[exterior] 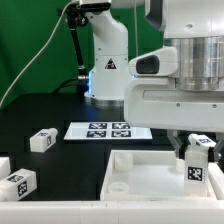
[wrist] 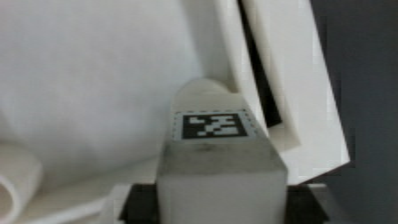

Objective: Assemble one leg

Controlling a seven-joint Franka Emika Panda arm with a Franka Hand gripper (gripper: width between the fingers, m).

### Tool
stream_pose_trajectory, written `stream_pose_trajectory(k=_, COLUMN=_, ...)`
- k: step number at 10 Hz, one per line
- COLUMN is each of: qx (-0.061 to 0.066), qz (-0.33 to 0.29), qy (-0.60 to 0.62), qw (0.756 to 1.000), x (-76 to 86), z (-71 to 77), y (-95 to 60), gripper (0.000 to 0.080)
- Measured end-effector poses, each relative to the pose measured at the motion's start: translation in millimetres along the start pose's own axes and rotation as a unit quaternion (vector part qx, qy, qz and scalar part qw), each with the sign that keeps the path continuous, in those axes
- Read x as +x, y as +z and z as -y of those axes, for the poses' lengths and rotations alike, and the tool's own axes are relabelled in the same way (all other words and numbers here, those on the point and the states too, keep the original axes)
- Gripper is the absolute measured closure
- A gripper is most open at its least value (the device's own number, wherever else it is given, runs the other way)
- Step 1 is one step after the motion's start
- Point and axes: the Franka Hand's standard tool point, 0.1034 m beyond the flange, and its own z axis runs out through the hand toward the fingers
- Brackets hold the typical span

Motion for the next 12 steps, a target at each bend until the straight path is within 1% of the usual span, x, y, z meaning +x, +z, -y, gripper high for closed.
stream_pose_trajectory(k=1, qx=0.001, qz=-0.002, qy=0.039, qw=0.999, x=-0.1, z=-1.7, y=-0.2, gripper=0.0517)
stream_pose_trajectory(k=3, qx=-0.004, qz=-0.004, qy=0.102, qw=0.995, x=1.6, z=-8.3, y=-0.5, gripper=0.0517)
stream_pose_trajectory(k=5, qx=-0.008, qz=-0.004, qy=0.116, qw=0.993, x=2.8, z=-11.7, y=-1.0, gripper=0.0515)
stream_pose_trajectory(k=6, qx=-0.007, qz=-0.005, qy=0.116, qw=0.993, x=2.6, z=-10.6, y=-1.5, gripper=0.0515)
stream_pose_trajectory(k=7, qx=-0.006, qz=-0.006, qy=0.114, qw=0.993, x=2.9, z=-8.6, y=-4.4, gripper=0.0333)
stream_pose_trajectory(k=8, qx=-0.002, qz=-0.009, qy=0.113, qw=0.994, x=4.4, z=-6.3, y=-10.9, gripper=0.0216)
stream_pose_trajectory(k=9, qx=0.001, qz=-0.010, qy=0.111, qw=0.994, x=5.3, z=-3.9, y=-19.9, gripper=0.0216)
stream_pose_trajectory(k=10, qx=0.003, qz=-0.009, qy=0.111, qw=0.994, x=5.6, z=-2.8, y=-29.7, gripper=0.0163)
stream_pose_trajectory(k=12, qx=0.002, qz=-0.009, qy=0.111, qw=0.994, x=4.8, z=-4.0, y=-24.5, gripper=0.0154)
